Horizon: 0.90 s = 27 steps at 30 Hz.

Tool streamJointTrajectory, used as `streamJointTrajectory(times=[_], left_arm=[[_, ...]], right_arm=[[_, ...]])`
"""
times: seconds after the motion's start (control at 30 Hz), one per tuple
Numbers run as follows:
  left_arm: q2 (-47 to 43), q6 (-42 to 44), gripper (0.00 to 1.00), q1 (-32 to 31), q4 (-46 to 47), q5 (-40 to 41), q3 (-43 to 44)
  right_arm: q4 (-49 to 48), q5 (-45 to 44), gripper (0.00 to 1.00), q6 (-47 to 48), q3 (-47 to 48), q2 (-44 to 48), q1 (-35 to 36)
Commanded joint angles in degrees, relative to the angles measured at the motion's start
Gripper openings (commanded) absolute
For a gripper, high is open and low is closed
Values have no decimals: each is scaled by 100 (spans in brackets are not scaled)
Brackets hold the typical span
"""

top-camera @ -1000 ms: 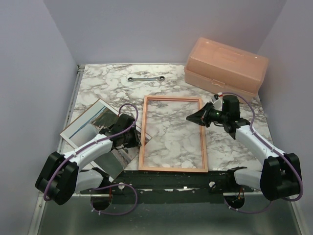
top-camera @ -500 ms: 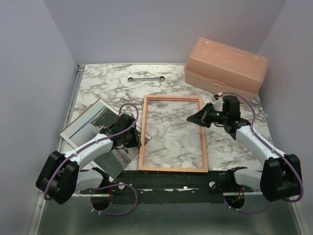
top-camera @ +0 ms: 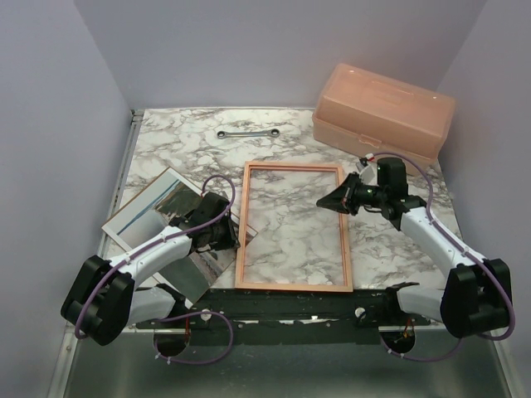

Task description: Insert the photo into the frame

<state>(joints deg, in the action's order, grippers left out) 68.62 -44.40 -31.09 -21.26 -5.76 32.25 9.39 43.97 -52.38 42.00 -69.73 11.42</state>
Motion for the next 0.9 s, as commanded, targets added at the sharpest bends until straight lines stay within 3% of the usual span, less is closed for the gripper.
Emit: streamJointTrajectory(times=[0.0, 0.4, 0.87], left_arm=[[152, 107, 19, 24, -208, 290, -10], [188, 143, 19, 24, -244, 304, 30], [195, 169, 18, 24, -316, 356, 66]], right_arm=[[457, 617, 1, 262, 172, -137, 35], [1316, 910, 1, 1074, 1064, -692, 31], [1416, 1018, 1, 935, 1332, -825, 36]])
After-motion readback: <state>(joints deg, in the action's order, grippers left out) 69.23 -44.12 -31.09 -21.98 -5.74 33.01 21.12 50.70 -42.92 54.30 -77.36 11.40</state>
